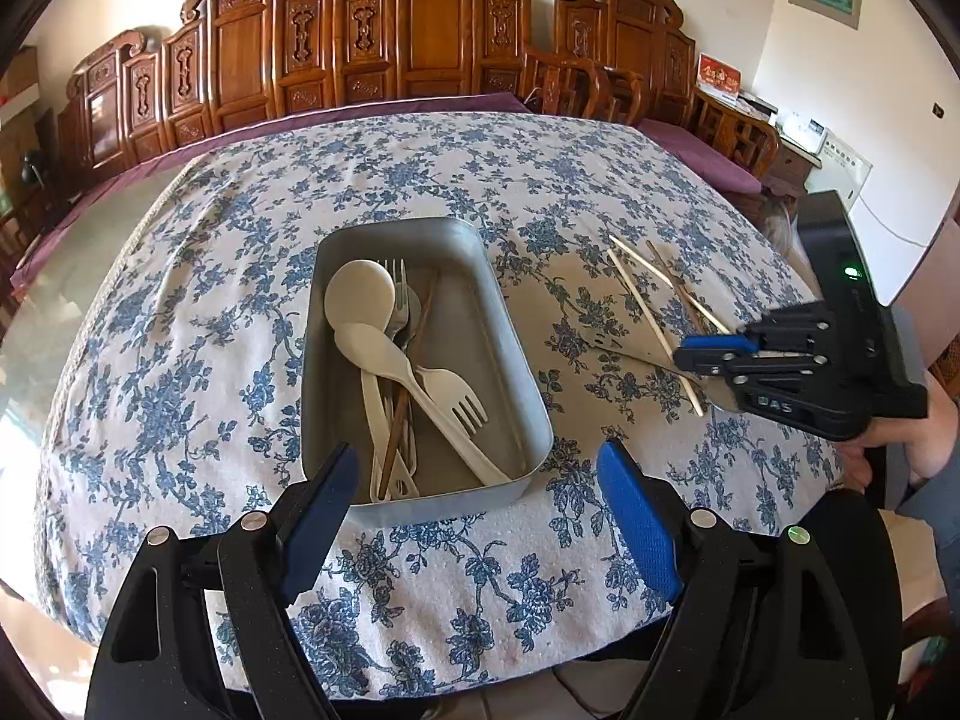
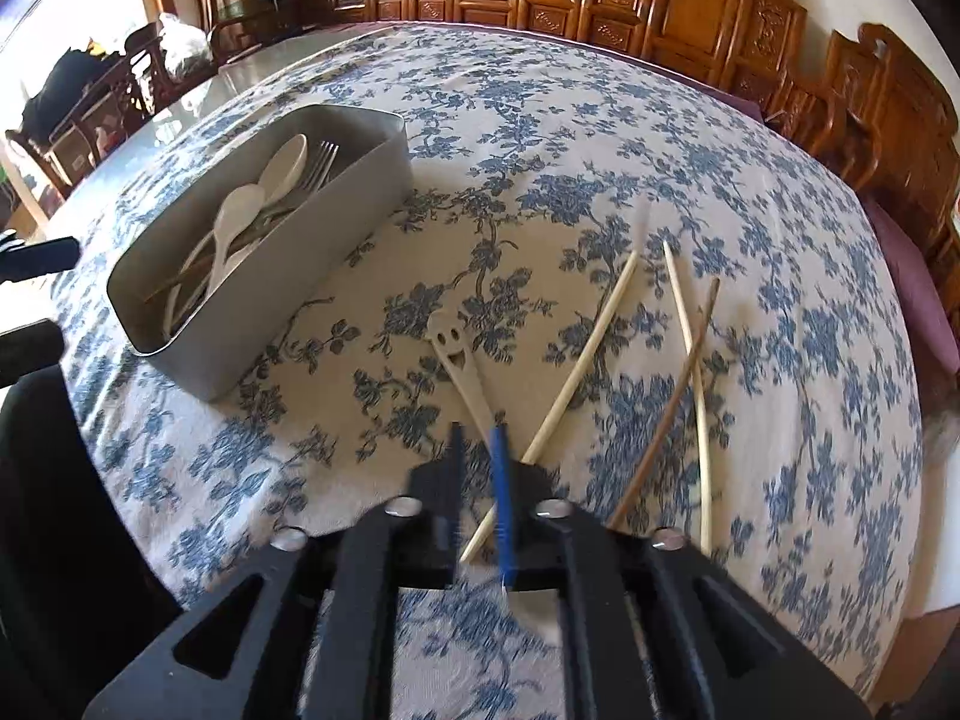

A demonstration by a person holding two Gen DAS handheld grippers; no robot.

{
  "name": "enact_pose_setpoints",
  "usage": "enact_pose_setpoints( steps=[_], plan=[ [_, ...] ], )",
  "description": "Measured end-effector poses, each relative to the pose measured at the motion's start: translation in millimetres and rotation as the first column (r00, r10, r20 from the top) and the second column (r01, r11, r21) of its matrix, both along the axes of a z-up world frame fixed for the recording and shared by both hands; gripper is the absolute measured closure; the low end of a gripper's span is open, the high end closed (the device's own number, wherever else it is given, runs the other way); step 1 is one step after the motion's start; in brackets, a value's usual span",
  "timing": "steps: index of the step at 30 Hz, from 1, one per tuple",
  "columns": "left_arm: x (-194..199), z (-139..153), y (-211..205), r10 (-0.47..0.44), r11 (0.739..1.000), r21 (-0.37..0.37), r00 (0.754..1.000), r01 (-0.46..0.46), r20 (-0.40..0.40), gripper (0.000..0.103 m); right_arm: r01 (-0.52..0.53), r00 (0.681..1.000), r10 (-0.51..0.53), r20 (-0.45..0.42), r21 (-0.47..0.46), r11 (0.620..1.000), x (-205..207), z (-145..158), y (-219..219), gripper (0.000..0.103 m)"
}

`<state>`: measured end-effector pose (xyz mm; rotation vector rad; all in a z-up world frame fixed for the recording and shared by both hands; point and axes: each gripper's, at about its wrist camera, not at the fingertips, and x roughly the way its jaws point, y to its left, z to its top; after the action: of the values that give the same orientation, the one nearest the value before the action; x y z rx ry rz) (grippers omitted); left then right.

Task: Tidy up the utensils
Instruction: 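Lift the smiley-face spoon off the cloth with the right tool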

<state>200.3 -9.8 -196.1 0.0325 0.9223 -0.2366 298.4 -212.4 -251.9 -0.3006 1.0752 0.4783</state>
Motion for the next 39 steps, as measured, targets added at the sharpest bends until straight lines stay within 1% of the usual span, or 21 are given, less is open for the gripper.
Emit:
enact_pose_setpoints(
  steps=[3, 7, 9, 12, 16, 17, 20, 22, 26, 30, 35, 39],
  plan=[
    [-0.5, 0.5, -0.9, -0.004, 1.000, -0.002, 1.000, 0.004, -0.001, 0.025, -0.023, 0.999, 0.023, -0.026, -0.027, 0.999, 10.5, -9.7, 2.8, 0.086],
    [-1.2, 1.6, -3.3, -0.014, 1.000, -0.006, 1.000, 0.014, -0.003, 0.025, -0.062, 0.996, 0.060, -0.071, -0.019, 0.998, 15.4, -18.0, 3.3, 0.086],
    [-1.4, 2.3, -4.7, -0.017, 1.000, -0.012, 1.000, 0.017, -0.003, 0.025, -0.075, 0.995, 0.072, -0.076, -0.042, 0.996, 17.3, -21.8, 3.7, 0.087],
    [-0.3, 3.1, -6.0, -0.022, 0.999, -0.024, 1.000, 0.022, -0.004, 0.025, -0.081, 0.993, 0.078, -0.086, -0.032, 0.996, 18.7, -22.9, 0.8, 0.086],
    [2.0, 2.2, -10.3, -0.029, 0.999, -0.018, 1.000, 0.029, -0.005, 0.025, -0.090, 0.992, 0.087, -0.088, -0.032, 0.995, 18.3, -23.0, 0.9, 0.086],
    [2.6, 1.7, -10.9, -0.029, 0.999, -0.017, 1.000, 0.029, -0.006, 0.025, -0.103, 0.991, 0.100, -0.088, -0.034, 0.994, 16.5, -22.8, 2.4, 0.091],
    [3.6, 0.5, -14.7, -0.033, 0.999, -0.014, 0.999, 0.033, -0.010, 0.025, -0.126, 0.989, 0.122, -0.079, -0.041, 0.991, 11.5, -22.3, 6.5, 0.095],
    [3.4, -0.2, -17.0, -0.036, 0.999, -0.012, 0.999, 0.036, -0.012, 0.025, -0.132, 0.989, 0.129, -0.072, -0.044, 0.990, 7.8, -21.9, 8.2, 0.095],
    [2.7, -1.4, -20.8, -0.043, 0.999, -0.004, 0.999, 0.042, -0.014, 0.025, -0.123, 0.990, 0.120, -0.068, -0.039, 0.992, 1.1, -19.7, 8.2, 0.095],
    [3.3, -5.3, -25.1, -0.047, 0.999, -0.001, 0.999, 0.047, -0.021, 0.025, -0.096, 0.994, 0.096, -0.046, 0.015, 0.995, -6.2, -8.2, -2.5, 0.096],
    [7.9, -7.2, -39.0, -0.059, 0.998, -0.001, 0.998, 0.059, -0.015, 0.025, -0.027, 1.000, 0.028, -0.008, 0.086, 0.996, -15.7, 12.0, -36.8, 0.095],
    [15.9, -8.7, -56.6, -0.075, 0.997, 0.013, 0.997, 0.075, -0.008, 0.025, 0.028, 0.999, -0.031, 0.019, 0.115, 0.993, -23.1, 21.6, -65.2, 0.095]
  ],
)
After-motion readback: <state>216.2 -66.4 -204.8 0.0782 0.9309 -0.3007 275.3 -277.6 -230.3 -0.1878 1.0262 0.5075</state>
